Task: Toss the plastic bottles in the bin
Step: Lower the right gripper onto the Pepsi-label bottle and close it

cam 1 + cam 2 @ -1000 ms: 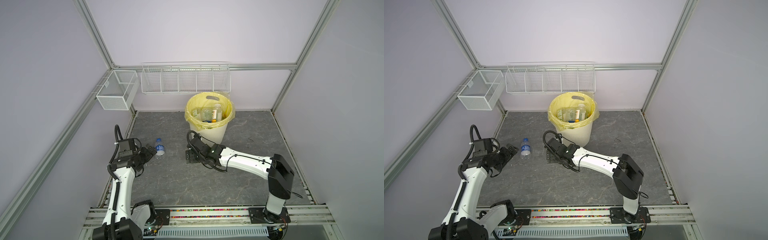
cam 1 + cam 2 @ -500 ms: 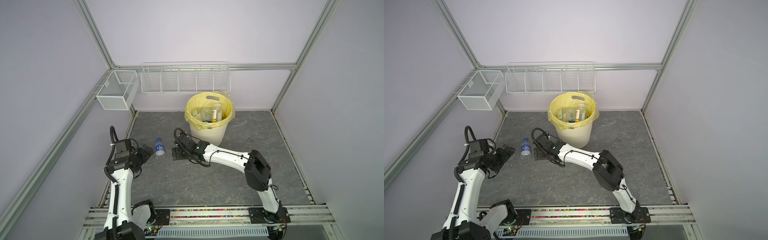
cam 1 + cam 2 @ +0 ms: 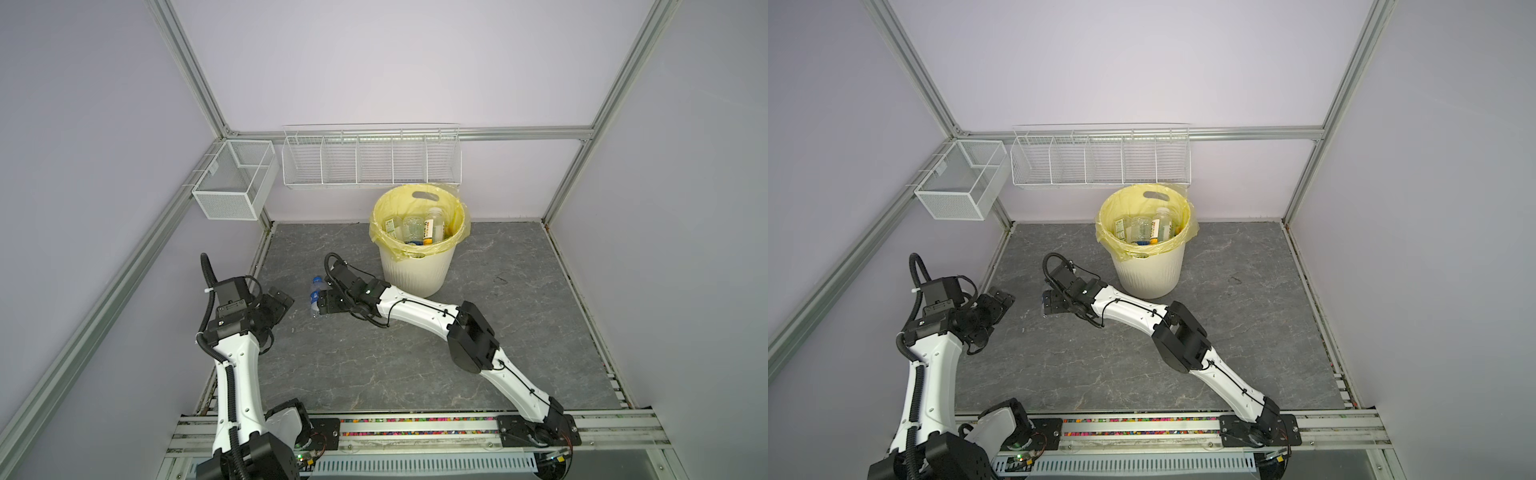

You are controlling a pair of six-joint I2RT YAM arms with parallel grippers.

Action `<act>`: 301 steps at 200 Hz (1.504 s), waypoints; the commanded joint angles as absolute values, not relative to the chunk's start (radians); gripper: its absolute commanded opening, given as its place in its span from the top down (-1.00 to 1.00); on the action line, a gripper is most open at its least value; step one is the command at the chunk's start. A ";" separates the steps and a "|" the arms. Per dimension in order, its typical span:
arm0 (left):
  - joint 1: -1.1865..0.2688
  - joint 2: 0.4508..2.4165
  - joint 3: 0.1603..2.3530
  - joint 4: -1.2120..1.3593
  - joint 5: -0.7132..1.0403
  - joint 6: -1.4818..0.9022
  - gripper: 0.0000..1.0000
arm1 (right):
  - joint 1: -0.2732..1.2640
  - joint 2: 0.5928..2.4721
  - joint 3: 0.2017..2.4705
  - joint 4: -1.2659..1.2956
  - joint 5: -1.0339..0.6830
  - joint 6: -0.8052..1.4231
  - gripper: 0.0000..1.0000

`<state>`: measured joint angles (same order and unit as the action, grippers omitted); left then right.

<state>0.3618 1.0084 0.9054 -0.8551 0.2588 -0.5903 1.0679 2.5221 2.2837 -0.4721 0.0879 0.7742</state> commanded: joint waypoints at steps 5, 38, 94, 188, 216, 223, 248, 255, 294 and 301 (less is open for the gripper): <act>0.370 1.011 0.913 -0.886 0.265 -0.594 -0.99 | 1.080 2.579 2.381 -0.533 0.090 0.777 -0.75; 0.370 1.005 0.895 -0.870 0.285 -0.620 -0.99 | 1.086 2.649 2.475 -0.549 0.143 0.767 -0.76; 0.370 0.977 0.873 -0.857 0.318 -0.645 -0.99 | 1.085 2.754 2.593 -0.563 0.184 0.767 -0.80; 0.370 0.957 0.856 -0.877 0.309 -0.626 -0.99 | 1.089 2.803 2.619 -0.529 0.190 0.754 -0.92; 0.370 0.954 0.860 -0.883 0.304 -0.616 -0.99 | 1.076 2.800 2.617 -0.511 0.185 0.737 -0.90; 0.370 0.954 0.860 -0.883 0.301 -0.615 -0.99 | 1.073 2.800 2.617 -0.505 0.179 0.733 -0.87; 0.371 0.954 0.859 -0.884 0.300 -0.615 -0.99 | 1.068 2.803 2.617 -0.501 0.175 0.721 -0.68; 0.370 0.954 0.857 -0.884 0.300 -0.615 -0.99 | 1.068 2.803 2.615 -0.502 0.170 0.721 -0.64; 0.371 0.953 0.853 -0.881 0.298 -0.614 -0.99 | 1.070 2.790 2.587 -0.502 0.135 0.720 -0.46; 0.371 0.952 0.852 -0.883 0.296 -0.612 -0.99 | 1.071 2.778 2.573 -0.502 0.125 0.719 -0.44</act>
<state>0.3649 0.9684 0.8635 -0.8520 0.3111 -0.6342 1.0714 2.7834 2.6019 -0.5171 0.1566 0.7258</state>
